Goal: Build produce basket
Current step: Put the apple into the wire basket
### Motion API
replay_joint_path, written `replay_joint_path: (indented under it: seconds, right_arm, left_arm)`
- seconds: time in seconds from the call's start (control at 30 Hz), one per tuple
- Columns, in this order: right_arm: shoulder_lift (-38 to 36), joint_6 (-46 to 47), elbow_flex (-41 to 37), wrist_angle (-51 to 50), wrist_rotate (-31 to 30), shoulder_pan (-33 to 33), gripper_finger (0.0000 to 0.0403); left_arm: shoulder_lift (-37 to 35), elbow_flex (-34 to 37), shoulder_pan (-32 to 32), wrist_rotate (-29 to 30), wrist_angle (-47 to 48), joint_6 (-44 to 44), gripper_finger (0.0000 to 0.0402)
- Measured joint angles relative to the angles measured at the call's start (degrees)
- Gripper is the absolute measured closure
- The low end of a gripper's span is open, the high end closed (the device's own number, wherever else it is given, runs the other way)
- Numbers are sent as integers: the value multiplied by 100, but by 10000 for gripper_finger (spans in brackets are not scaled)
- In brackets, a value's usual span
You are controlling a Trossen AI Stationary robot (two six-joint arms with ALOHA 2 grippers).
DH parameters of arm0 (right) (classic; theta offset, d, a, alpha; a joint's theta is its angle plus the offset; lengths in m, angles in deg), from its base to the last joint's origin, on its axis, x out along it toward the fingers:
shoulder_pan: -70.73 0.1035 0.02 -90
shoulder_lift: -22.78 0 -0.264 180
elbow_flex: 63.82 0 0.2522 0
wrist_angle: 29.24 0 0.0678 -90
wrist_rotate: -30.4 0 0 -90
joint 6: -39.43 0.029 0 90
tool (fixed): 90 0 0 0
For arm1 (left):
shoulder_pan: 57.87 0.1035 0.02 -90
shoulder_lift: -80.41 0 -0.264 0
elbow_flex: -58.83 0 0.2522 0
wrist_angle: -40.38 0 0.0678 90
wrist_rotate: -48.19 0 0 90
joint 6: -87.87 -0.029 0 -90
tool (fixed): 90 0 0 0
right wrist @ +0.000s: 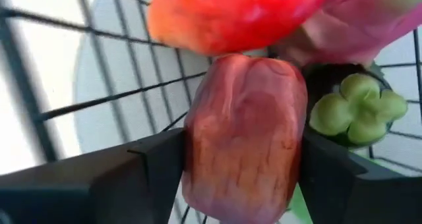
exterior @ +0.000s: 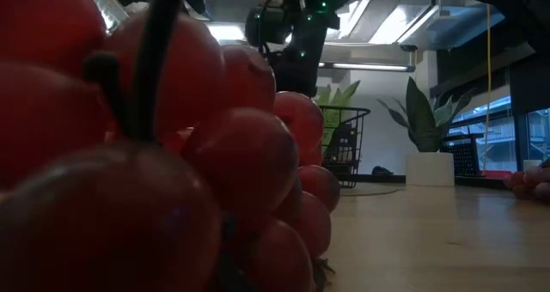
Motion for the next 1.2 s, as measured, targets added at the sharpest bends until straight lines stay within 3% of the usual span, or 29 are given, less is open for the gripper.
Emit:
replay_joint_path:
  seconds: [0.3,0.7,1.03,1.2]
  right_arm:
    - [-20,8,-300,296,329,-56,164]
    - [-24,-164,-293,299,292,-93,163]
    - [-11,-139,-300,284,438,-93,163]
    - [-9,-2,-302,271,445,-95,163]
  left_arm:
    - [0,0,0,0,22,-52,208]
    - [0,0,0,0,52,-55,208]
    - [0,0,424,-39,117,240,208]
    - [0,0,487,-70,114,-206,208]
